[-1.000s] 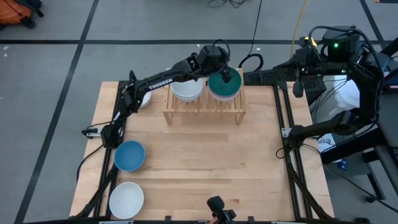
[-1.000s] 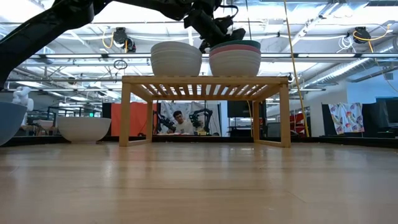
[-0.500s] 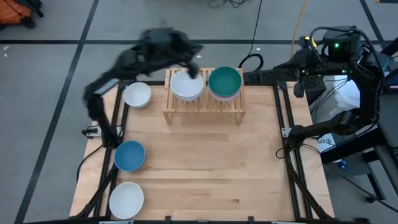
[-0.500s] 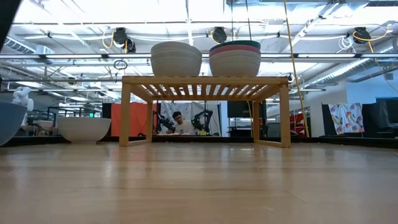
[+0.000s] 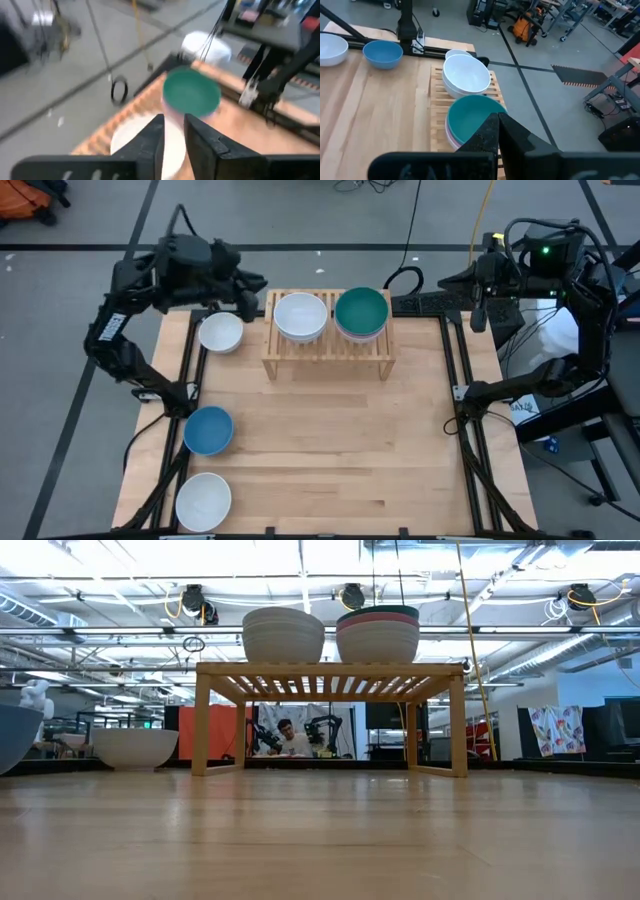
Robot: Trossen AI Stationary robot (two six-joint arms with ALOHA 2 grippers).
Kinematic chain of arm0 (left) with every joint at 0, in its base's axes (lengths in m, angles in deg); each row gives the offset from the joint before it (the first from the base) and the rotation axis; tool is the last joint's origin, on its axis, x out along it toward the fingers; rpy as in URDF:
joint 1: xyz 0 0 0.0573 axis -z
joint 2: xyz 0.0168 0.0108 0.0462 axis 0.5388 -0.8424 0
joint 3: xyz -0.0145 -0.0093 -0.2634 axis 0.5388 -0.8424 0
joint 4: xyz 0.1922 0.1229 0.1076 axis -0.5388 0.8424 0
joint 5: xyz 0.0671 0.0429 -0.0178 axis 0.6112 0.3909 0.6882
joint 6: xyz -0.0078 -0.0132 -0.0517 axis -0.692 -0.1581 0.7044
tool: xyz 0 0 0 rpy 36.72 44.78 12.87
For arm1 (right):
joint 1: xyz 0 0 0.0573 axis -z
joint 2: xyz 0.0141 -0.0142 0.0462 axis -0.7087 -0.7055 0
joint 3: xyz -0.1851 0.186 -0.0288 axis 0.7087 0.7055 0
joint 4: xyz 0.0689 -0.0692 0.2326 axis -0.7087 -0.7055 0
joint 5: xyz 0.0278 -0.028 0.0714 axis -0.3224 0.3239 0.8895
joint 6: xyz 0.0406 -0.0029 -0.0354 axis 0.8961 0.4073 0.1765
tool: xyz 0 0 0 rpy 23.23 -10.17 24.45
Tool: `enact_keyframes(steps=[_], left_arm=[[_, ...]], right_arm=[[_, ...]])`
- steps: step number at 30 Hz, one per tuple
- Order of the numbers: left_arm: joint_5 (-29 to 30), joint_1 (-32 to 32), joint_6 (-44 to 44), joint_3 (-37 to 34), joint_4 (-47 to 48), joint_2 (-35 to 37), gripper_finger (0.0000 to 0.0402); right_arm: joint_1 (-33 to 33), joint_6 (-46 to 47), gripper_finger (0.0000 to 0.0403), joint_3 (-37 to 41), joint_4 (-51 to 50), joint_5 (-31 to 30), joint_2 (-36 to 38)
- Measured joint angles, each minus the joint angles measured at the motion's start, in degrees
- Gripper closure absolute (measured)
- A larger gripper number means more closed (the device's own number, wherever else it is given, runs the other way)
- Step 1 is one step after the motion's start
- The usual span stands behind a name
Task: Place and stack bowls onto a shelf
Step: Stack the blue bowl on top of the white bowl on the shelf
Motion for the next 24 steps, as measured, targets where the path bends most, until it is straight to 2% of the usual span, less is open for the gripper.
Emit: enact_keyframes(steps=[5,11,20,24], left_arm=[[-4.53,0.03,4.12,-0.07,16.83,-0.02,0.0303],[-17.34,2.58,1.94,-3.24,16.34,1.11,0.0303],[-18.63,11.56,1.31,-9.76,16.36,6.11,0.0302],[-18.62,15.9,5.9,-15.08,16.38,9.93,0.0302]], right_arm=[[0.0,1.93,0.0403,0.0,0.02,0.0,0.02],[0.0,2.61,0.0403,0.0,0.03,0.0,0.02],[0.0,2.64,0.0403,0.0,-0.01,0.0,0.04],[0.0,2.64,0.0403,0.0,-0.01,0.0,0.03]])
